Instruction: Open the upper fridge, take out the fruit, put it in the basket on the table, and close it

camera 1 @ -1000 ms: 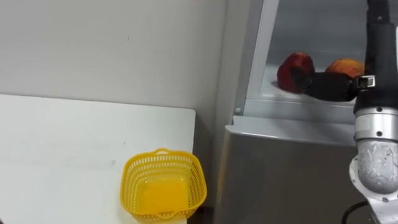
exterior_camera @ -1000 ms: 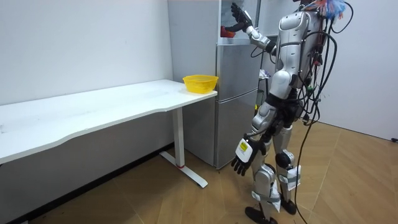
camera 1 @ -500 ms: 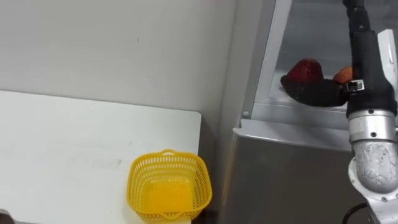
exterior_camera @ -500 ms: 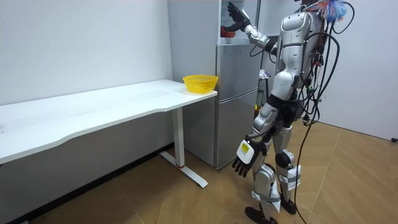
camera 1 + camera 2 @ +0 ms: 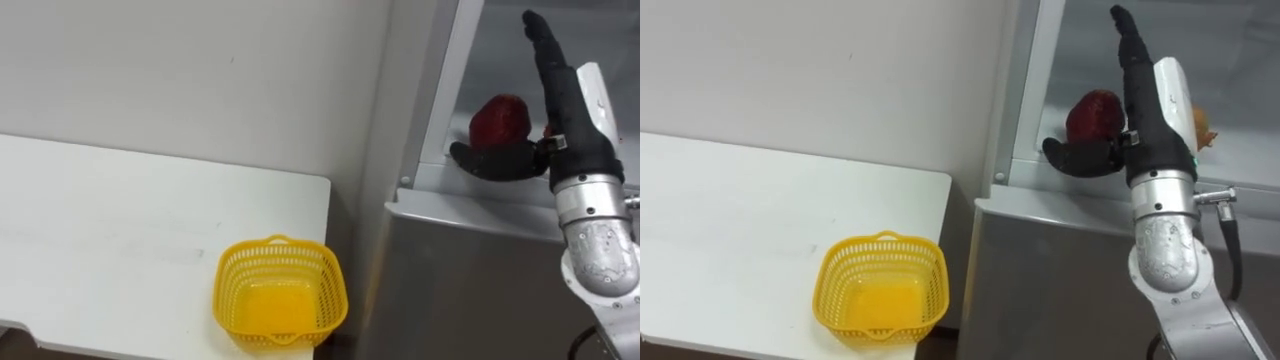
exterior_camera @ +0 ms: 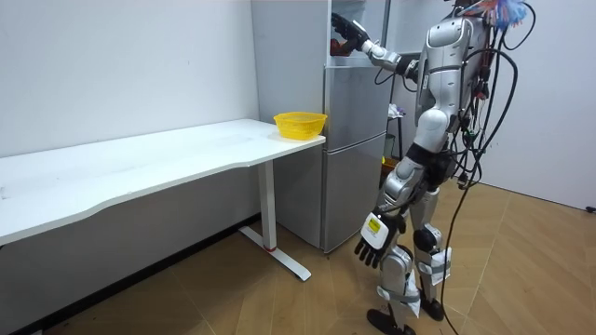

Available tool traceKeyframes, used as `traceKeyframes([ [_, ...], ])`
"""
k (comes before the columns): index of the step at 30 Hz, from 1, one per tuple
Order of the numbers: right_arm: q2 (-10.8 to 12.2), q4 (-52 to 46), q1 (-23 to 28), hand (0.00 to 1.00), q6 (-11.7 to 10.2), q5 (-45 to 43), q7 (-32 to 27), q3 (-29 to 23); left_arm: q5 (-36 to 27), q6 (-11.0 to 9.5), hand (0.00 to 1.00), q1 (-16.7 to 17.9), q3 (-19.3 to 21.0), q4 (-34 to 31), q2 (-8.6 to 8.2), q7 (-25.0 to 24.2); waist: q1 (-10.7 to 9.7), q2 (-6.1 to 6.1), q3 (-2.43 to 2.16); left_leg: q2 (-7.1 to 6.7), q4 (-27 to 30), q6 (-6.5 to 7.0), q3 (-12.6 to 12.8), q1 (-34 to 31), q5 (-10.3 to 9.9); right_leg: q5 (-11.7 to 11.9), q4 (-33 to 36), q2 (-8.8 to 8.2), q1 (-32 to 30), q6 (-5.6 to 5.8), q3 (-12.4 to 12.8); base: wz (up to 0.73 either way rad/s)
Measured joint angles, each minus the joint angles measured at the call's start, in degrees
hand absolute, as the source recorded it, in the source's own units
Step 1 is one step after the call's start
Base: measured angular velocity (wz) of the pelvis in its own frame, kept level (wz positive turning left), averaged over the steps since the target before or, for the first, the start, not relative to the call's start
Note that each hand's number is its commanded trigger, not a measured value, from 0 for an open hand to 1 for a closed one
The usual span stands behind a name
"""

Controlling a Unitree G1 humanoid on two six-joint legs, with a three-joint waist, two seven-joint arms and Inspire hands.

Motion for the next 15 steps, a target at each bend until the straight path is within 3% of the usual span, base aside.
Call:
traceKeyframes([
  [15,-0.09,4.76,-2.76,0.00,1.22,0.86,2.26,0.03,0.42,1.36,0.00,2.14,2.09,-3.16,0.43,-1.52,0.04,0.02,0.01,0.00,0.20,0.00,-0.23,0.04,0.00,0.05,0.02,0.04,0.29,-0.07,0.04,0.00],
])
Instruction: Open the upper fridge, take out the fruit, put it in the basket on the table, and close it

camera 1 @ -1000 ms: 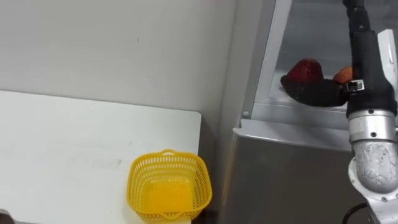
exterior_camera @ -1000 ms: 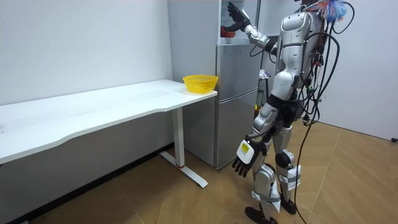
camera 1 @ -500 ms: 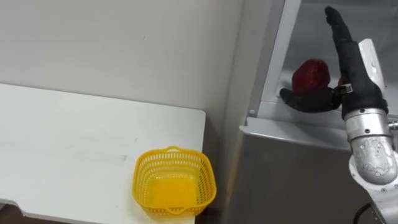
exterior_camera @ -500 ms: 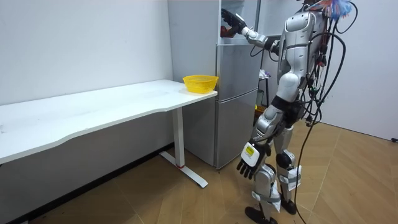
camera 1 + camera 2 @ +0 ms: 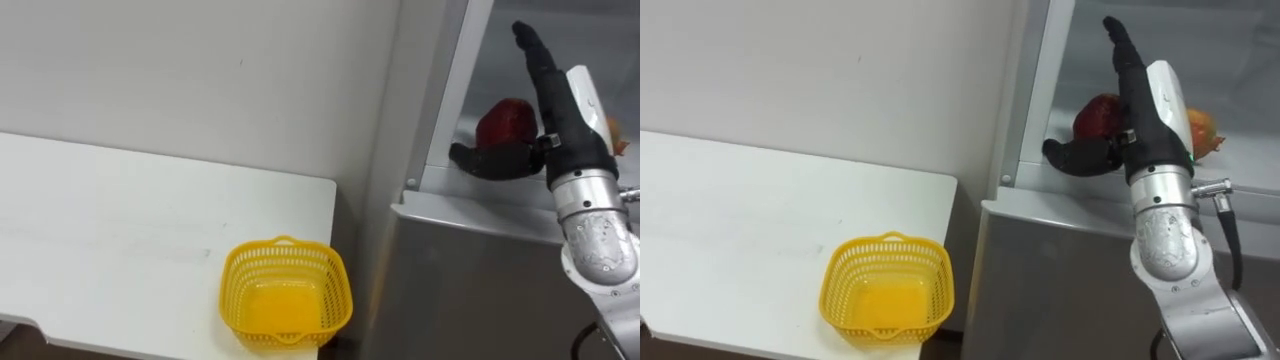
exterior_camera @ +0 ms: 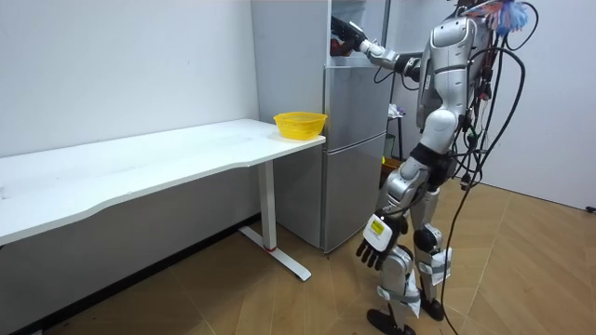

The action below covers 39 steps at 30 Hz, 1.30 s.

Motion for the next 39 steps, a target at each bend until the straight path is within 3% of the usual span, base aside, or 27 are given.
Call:
traceKeyframes([
  [7,0.00,2.26,-1.60,0.00,0.71,1.37,0.01,0.00,0.06,1.91,0.00,0.08,-0.03,-0.11,-0.01,0.27,0.06,0.03,-0.02,-0.01,-0.01,0.00,-0.16,-0.06,0.00,0.00,0.00,0.04,0.02,0.00,0.01,0.00],
  [20,0.00,6.06,-2.72,0.00,1.25,10.75,0.11,0.00,1.13,2.35,0.00,0.20,-0.05,-0.17,-0.05,1.21,-0.11,0.28,-0.08,-0.10,-0.04,-0.01,-0.95,0.57,0.00,0.00,-0.03,0.05,0.99,0.00,-0.42,0.03],
  [30,-0.02,6.05,-2.80,0.00,1.25,11.40,0.44,-0.02,1.15,3.02,0.00,0.21,-0.05,-0.16,-0.05,1.35,-0.22,0.38,-0.15,-0.13,-0.01,-0.01,-1.12,0.44,0.00,0.00,-0.03,0.06,0.93,0.00,-0.63,0.00],
  [39,-0.17,6.31,-3.08,0.00,2.21,12.88,4.47,-0.12,1.16,4.12,0.00,-0.17,-0.02,0.05,-0.08,0.20,-0.20,0.50,-0.33,-0.10,-0.01,-0.11,-1.17,0.57,0.08,-0.01,-0.03,0.07,0.97,0.00,-0.64,0.00],
])
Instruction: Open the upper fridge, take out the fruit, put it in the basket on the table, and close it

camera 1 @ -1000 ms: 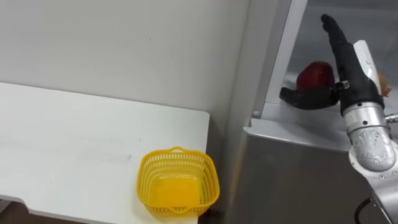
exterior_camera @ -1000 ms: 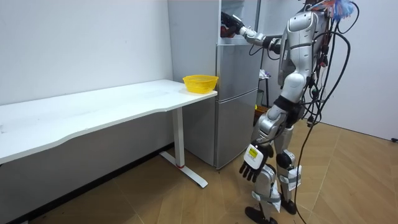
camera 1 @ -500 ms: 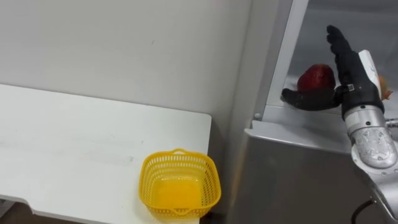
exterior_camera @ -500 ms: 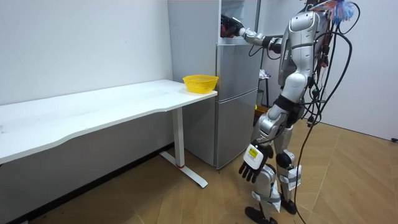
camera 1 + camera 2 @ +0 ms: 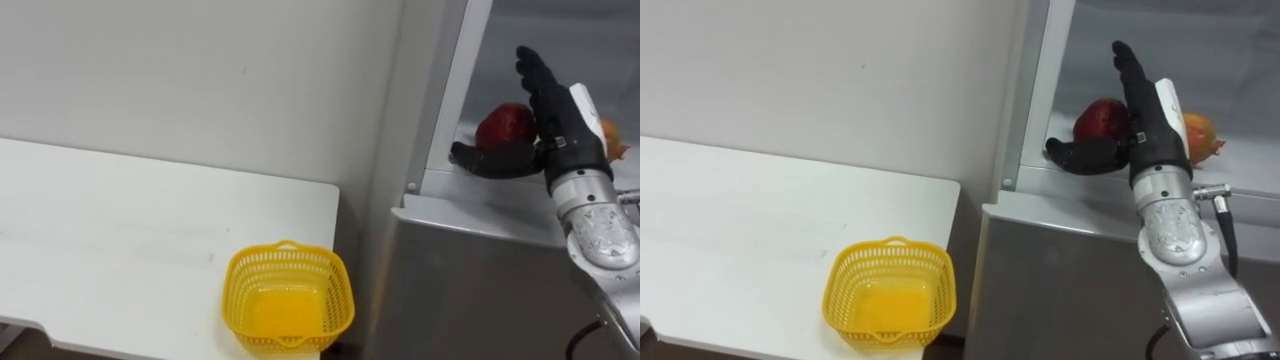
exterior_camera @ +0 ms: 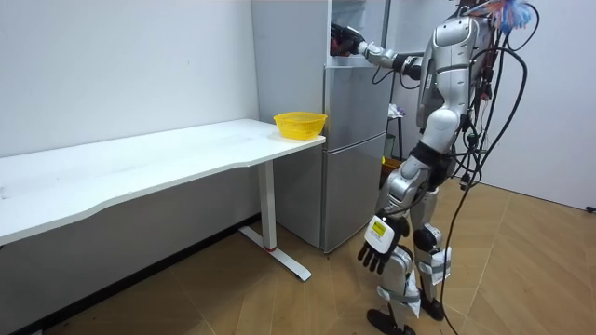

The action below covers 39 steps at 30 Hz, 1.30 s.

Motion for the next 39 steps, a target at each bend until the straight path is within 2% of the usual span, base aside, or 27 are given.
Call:
traceKeyframes([
  [4,-0.31,0.57,-1.36,0.00,1.50,-0.04,1.78,-0.01,0.00,0.75,0.00,0.04,0.05,0.18,-0.08,-0.25,-0.34,-0.18,0.06,0.02,-0.01,-0.04,-0.17,-0.28,0.02,0.00,0.01,0.05,-0.17,0.00,-0.16,0.02],
  [6,-0.94,1.70,-2.63,0.00,1.58,-0.05,3.20,0.00,0.03,1.11,0.00,-0.15,0.06,0.24,-0.15,-0.25,-0.60,-0.48,0.10,0.01,-0.02,-0.09,-0.38,-0.70,0.05,0.00,0.04,0.06,-0.51,0.00,-0.46,0.05],
  [10,-2.59,4.28,-4.73,0.00,2.68,0.21,6.79,0.06,0.01,1.65,0.00,-0.40,0.24,0.24,-0.62,-0.16,-0.42,-1.08,-0.18,0.03,-0.01,-0.11,-0.33,-0.77,0.07,0.00,0.03,0.12,-0.57,0.00,-0.48,0.00],
  [13,-2.80,5.24,-5.29,0.00,2.74,0.25,7.83,0.06,-0.05,1.81,0.00,-0.79,0.19,0.23,-0.68,0.19,-0.45,-1.32,-0.19,0.03,0.00,-0.11,-0.16,-0.60,0.07,0.00,0.00,0.11,-0.43,0.00,-0.47,0.00],
  [17,-2.85,9.30,-7.63,0.00,3.46,3.40,9.11,0.05,-0.05,2.03,0.00,-1.52,0.19,0.21,-0.58,0.68,-0.61,-1.68,0.07,0.06,-0.08,-0.12,-0.13,-0.55,0.07,0.00,-0.03,0.13,-0.38,0.00,-0.41,0.00],
  [23,-2.86,10.91,-8.80,0.00,4.04,4.48,10.31,0.04,-0.05,2.36,0.00,-1.67,0.18,0.21,-0.57,0.69,-0.90,-2.16,-0.04,0.07,-0.13,-0.12,-0.04,-0.56,0.07,0.00,-0.03,0.14,-0.40,0.00,-0.41,0.00],
  [33,-2.86,11.31,-8.81,0.00,4.05,5.49,11.49,0.04,-0.21,2.39,0.00,-2.09,0.16,0.22,-0.37,0.74,-1.41,-2.20,-0.06,0.07,-0.10,-0.12,-0.01,-0.51,0.07,0.00,-0.06,0.12,-0.38,0.00,-0.55,0.00],
  [39,-2.88,11.62,-8.81,0.00,4.06,6.43,12.15,0.04,-0.79,2.40,0.00,-2.06,0.13,0.21,-0.37,1.02,-1.40,-1.70,0.30,0.09,-0.09,-0.12,0.07,-0.48,0.07,0.00,-0.06,0.09,-0.39,-0.01,-0.77,0.00],
])
